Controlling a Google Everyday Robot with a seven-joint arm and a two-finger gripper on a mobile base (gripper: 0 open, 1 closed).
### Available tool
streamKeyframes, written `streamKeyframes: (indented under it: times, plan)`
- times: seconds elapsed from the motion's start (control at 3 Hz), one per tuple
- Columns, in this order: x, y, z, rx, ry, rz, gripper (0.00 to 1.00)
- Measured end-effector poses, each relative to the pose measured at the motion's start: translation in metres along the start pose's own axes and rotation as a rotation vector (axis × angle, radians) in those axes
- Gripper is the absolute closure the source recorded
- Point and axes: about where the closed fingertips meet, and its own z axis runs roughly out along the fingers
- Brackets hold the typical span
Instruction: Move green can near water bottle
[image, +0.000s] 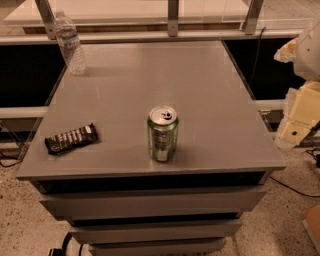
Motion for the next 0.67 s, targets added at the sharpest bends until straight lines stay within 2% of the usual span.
streamKeyframes:
  times: [0.33, 0.67]
  plan:
    - [0.0, 0.0, 0.0, 0.002, -0.002, 0.001, 0.0]
    - [0.0, -0.002, 0.013, -0.049, -0.09, 0.038, 0.0]
